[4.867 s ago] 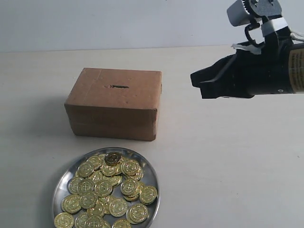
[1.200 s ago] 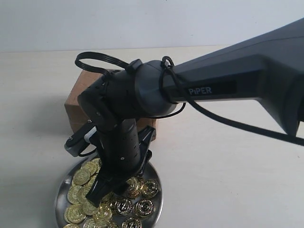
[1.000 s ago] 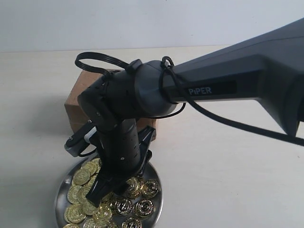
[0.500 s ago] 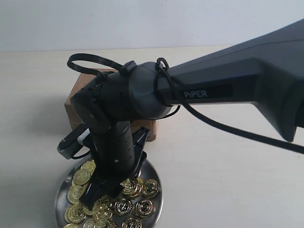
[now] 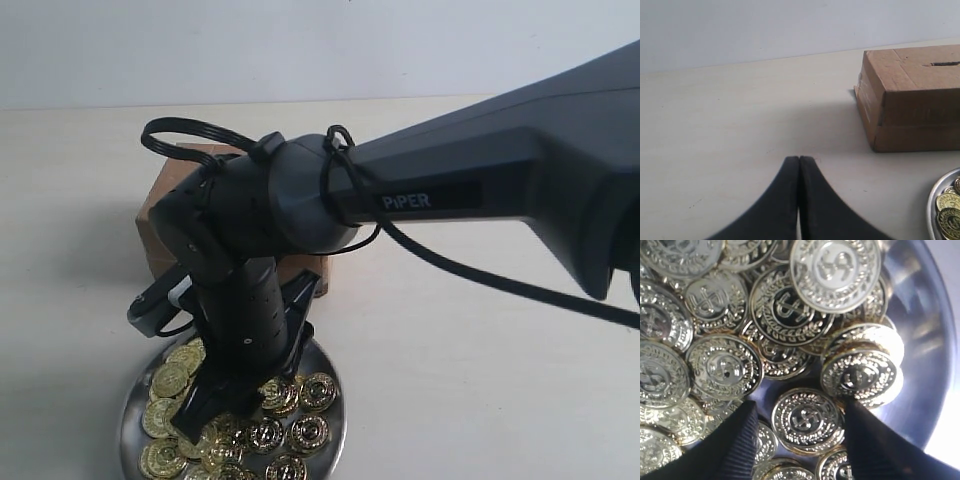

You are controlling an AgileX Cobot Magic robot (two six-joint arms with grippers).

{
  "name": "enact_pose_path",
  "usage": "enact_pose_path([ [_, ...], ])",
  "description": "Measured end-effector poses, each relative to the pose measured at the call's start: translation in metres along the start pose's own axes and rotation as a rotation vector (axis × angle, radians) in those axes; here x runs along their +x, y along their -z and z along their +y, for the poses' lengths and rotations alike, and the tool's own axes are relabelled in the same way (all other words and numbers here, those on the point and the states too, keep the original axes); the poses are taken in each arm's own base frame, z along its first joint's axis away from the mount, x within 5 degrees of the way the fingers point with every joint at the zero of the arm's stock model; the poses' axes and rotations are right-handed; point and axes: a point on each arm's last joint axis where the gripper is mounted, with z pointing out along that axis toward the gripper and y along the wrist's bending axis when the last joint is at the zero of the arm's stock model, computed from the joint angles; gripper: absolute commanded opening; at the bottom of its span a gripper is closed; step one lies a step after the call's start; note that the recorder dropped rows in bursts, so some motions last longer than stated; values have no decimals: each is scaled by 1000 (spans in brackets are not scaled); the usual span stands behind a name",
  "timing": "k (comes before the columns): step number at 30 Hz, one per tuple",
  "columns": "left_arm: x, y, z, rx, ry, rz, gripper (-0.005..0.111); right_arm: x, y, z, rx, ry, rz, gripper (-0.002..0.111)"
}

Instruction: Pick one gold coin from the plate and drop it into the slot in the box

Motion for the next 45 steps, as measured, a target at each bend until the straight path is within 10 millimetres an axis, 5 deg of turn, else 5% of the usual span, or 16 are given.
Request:
enact_pose_path([
  [5,0,0,0,0,0,0,0,0,0,0,4,2,5,27],
  [14,0,0,0,0,0,0,0,-2,4,0,2,0,11,27],
  [27,0,0,0,0,0,0,0,-14,50,4,-35,45,-8,27],
  [36,0,0,0,0,0,0,0,-9,57,33,-66,212,-19,27],
  [45,0,0,0,0,0,0,0,7,97,67,-44,341,-115,27],
])
